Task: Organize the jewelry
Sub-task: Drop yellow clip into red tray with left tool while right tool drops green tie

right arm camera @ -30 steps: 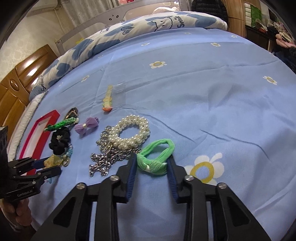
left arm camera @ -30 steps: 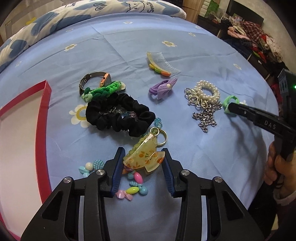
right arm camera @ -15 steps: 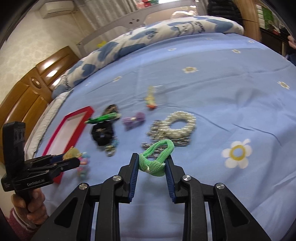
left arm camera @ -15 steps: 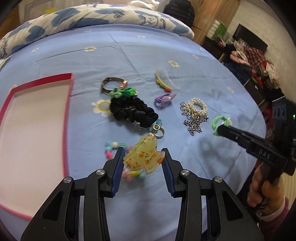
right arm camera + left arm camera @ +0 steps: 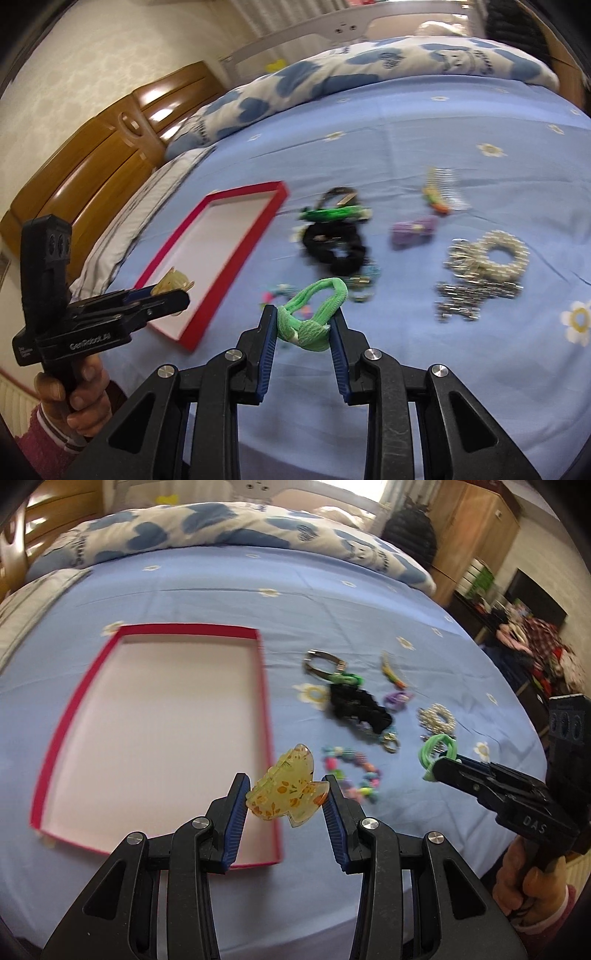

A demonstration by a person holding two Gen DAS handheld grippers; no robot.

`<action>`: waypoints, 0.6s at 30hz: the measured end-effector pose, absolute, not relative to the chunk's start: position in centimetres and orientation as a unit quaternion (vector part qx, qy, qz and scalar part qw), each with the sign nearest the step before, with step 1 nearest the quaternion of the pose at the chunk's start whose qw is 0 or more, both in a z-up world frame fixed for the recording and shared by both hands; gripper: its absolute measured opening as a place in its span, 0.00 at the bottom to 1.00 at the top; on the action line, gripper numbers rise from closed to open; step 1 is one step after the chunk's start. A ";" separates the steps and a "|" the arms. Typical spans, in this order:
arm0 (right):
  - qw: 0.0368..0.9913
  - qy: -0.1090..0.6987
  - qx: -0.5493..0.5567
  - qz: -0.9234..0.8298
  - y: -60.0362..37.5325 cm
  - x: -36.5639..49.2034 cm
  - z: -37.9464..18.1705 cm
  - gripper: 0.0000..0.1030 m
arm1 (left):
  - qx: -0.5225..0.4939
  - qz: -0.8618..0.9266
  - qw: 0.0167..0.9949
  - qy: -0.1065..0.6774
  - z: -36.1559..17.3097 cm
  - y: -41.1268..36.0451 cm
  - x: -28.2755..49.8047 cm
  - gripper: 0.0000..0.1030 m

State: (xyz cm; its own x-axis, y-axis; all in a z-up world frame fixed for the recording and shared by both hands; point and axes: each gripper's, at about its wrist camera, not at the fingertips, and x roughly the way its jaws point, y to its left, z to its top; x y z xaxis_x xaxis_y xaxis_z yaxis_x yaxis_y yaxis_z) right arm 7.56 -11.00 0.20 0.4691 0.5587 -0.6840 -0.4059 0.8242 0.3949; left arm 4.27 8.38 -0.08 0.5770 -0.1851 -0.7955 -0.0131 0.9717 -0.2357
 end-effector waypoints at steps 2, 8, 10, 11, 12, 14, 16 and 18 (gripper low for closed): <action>0.848 0.431 0.081 0.296 -9.6 7.6 0.3 0.27 | -0.113 -0.034 0.882 0.456 -0.2 9.6 4.0 0.37; 0.833 0.434 0.062 0.339 -4.7 7.7 0.5 0.27 | -0.124 0.013 0.880 0.458 -0.8 13.4 3.4 0.37; 0.828 0.432 0.052 0.354 -2.7 7.8 0.6 0.27 | -0.125 0.025 0.879 0.460 -1.1 14.5 3.4 0.37; 0.826 0.432 0.049 0.359 -2.0 7.9 0.5 0.27 | -0.126 0.031 0.878 0.461 -1.2 15.2 3.4 0.37; 0.823 0.431 0.045 0.366 -1.1 8.1 0.5 0.27 | -0.127 0.035 0.877 0.462 -1.3 15.6 3.5 0.37; 0.818 0.433 0.041 0.377 0.4 8.4 0.3 0.27 | -0.126 0.047 0.874 0.467 -1.6 16.6 3.6 0.37; 0.810 0.439 0.041 0.387 2.0 8.9 -0.1 0.27 | -0.126 0.057 0.871 0.471 -1.8 17.5 4.0 0.37; 0.805 0.444 0.035 0.392 3.2 9.4 -0.6 0.27 | -0.124 0.063 0.869 0.475 -2.1 18.2 4.2 0.37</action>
